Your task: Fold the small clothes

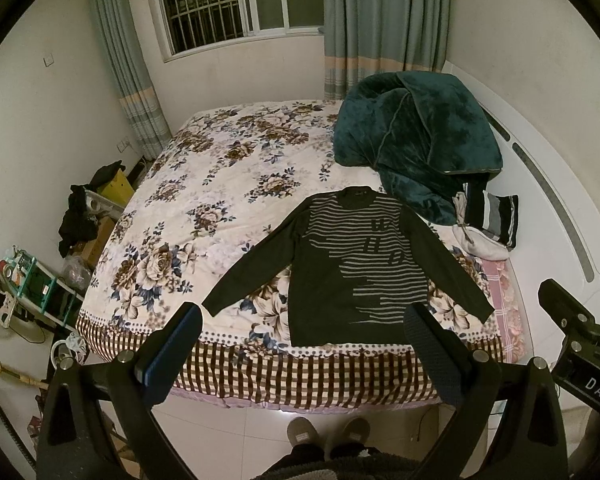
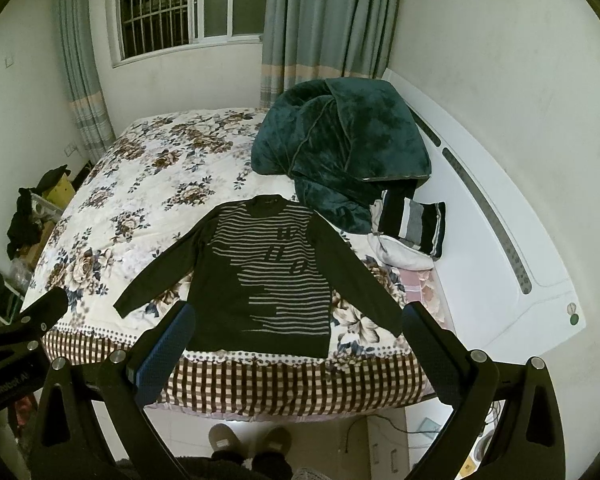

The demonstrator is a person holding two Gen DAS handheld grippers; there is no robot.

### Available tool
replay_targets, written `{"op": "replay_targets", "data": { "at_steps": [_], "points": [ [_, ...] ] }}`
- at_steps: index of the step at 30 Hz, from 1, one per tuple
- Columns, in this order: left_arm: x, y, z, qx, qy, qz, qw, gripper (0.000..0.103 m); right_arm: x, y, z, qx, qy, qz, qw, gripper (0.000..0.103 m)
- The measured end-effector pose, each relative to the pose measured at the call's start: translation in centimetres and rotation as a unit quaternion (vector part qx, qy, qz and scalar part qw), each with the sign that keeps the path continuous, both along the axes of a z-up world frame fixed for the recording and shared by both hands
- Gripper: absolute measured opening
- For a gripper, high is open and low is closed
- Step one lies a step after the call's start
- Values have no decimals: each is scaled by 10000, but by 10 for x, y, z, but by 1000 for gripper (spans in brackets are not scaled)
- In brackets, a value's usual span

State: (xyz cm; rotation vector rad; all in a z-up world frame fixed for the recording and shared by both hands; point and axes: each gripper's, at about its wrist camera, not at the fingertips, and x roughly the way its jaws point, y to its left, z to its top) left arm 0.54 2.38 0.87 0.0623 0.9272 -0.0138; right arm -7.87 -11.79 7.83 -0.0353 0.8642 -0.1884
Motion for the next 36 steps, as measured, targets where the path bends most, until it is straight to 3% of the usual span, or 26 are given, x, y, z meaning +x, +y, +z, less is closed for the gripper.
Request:
{"op": "replay_targets", "data": {
  "at_steps": [14,21,24,27,31,36],
  "points": [
    [2,1,1,-10,25,-16,10000,103,-1,-3,-6,74,81,-33,9999,103],
    [46,5,-18,107,-91,38,9999,103,26,-34,-40,455,314,-443,9975,103],
    [79,-2,-48,283,-187,-35,9994,103,46,-78,-82,747,539,-1122,9894,103],
    [118,-14,-92,441,-7,-79,9990,103,59,-143,-144,1036,746,-2036,9707,103],
    [174,-41,-178,577,585,11,9966,103,69,-240,-252,1451,1074,-3057,9348,103],
    [237,-84,-298,976,1436,169,9847,103,87,-358,-404,2083,1527,-3946,8818,102]
  ]
}}
